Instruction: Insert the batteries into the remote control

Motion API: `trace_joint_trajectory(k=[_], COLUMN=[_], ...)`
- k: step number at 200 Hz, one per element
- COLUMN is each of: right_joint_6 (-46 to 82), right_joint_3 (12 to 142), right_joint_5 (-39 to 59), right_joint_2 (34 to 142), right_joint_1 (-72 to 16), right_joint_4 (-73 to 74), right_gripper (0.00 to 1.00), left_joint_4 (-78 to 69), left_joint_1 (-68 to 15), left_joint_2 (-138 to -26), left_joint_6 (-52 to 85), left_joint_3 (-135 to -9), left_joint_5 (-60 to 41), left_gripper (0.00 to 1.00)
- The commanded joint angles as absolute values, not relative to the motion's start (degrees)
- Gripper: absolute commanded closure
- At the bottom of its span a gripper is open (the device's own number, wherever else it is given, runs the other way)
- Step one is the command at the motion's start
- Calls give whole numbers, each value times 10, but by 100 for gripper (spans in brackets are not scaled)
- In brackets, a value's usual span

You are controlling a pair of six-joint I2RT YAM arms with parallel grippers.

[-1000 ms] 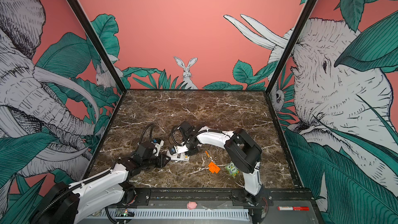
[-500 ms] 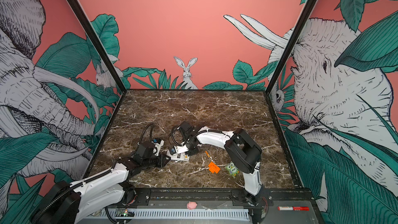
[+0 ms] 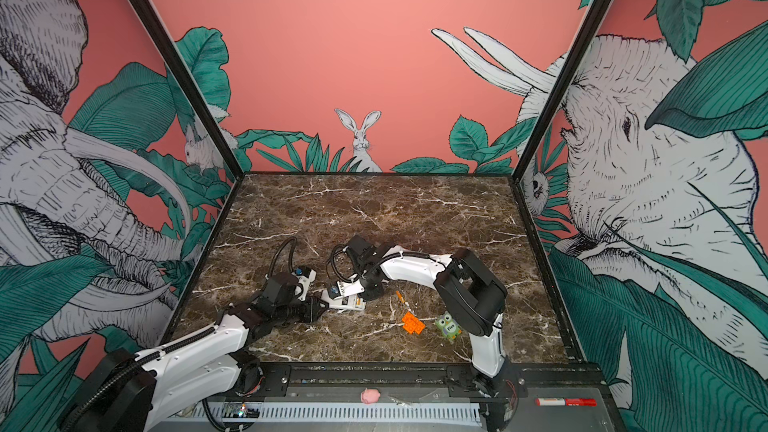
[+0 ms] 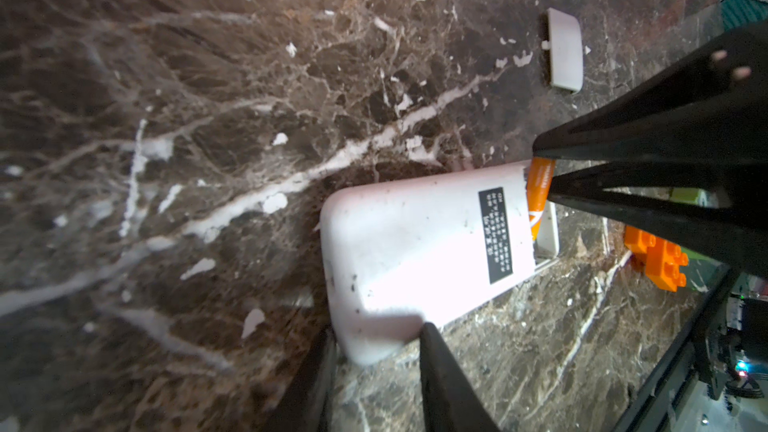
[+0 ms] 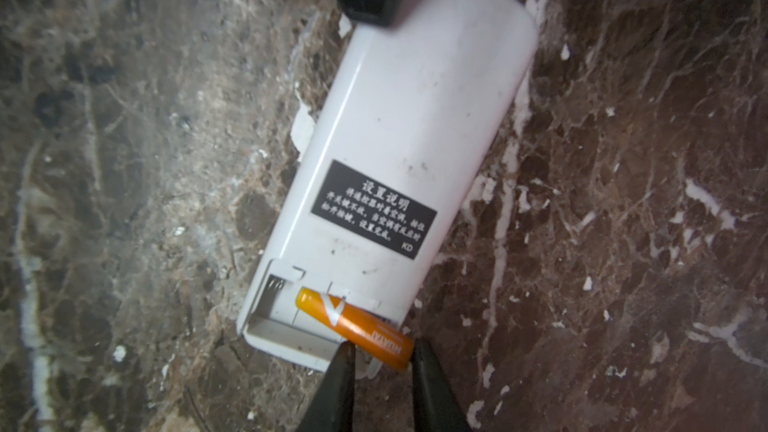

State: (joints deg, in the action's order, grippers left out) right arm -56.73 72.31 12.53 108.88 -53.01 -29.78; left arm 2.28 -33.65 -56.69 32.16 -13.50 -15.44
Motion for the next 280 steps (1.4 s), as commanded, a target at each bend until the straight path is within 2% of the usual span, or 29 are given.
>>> trace_joint_trajectory(k=[1, 123, 224, 280], right_joint_6=[-564, -566, -560, -550], right_joint_3=[701, 700, 703, 699], right_joint_5=[114, 100, 121, 101], right_joint_2=[1101, 1104, 1102, 1102], right_joint_1=[-541, -552, -562, -564], right_joint_4=[-308, -328, -341, -349], right_gripper=[79, 84, 83, 84], left_joint_4=[32, 33, 32, 32], left_joint_1=[-335, -335, -335, -335], left_joint_2=[-571, -568, -566, -565], left_joint_6=[324, 325, 325, 327], left_joint_3=[-126, -123, -123, -121], left_joint_5=[-151, -151, -151, -150], left_gripper=[66, 66, 67, 67])
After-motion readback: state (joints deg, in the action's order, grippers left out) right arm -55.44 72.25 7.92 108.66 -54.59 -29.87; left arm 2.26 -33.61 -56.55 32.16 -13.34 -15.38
